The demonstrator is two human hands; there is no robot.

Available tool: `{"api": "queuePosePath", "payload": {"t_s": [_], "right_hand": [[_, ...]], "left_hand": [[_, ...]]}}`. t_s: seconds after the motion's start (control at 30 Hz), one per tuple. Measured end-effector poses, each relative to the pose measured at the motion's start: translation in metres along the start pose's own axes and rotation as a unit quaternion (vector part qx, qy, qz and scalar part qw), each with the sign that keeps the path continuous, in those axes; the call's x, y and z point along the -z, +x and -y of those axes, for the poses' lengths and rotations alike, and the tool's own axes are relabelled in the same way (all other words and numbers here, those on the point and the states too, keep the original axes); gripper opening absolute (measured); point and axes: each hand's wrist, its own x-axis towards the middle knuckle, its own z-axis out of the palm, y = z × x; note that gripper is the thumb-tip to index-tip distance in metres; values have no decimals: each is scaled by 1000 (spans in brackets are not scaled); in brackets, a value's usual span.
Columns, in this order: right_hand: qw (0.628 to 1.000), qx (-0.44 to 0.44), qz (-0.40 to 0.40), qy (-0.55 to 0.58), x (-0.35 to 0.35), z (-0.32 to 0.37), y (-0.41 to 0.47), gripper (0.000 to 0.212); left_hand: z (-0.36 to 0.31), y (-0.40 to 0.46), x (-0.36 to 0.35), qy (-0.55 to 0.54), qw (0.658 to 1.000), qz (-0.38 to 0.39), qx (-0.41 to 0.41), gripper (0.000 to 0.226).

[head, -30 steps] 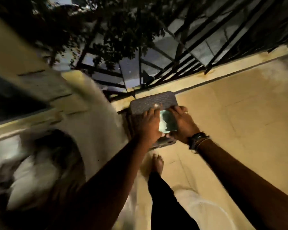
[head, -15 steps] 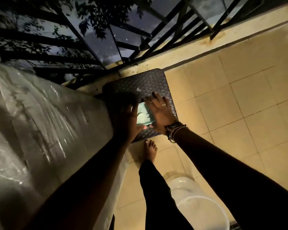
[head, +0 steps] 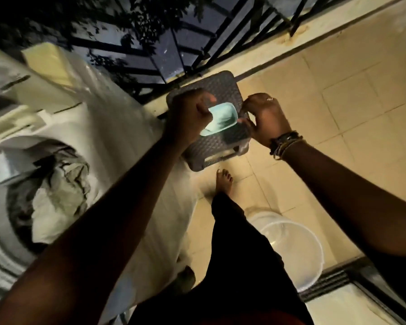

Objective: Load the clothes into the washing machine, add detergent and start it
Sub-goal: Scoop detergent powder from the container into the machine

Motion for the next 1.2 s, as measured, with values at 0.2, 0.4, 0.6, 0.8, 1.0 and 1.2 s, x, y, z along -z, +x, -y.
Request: {"api": "queuePosePath", "payload": {"t_s": [0.2,0.4,0.6,0.8,1.0,1.2], "right_hand": [[998,37,-41,7,54,128,-55,7],[987,153,-37,21,73,313,-95,15],[982,170,59,58,44,439,-126,26],[964,183,187,-42,-1,486,-127,34],[949,193,226,-106,-52,510,-93,40],[944,184,245,-121,-104,527,-13,50]], "left_hand": [[-28,-127,108,-102,989,-51,-95,19],[31,-288,214,-65,988,-112,-79,21],[134,-398,277,8,992,-111,60,26],[175,-433,296,13,991,-99,94,23],[190,-412,292,48,990,-66,117,39],[224,-343,305,64,987,-38,140,50]]}}
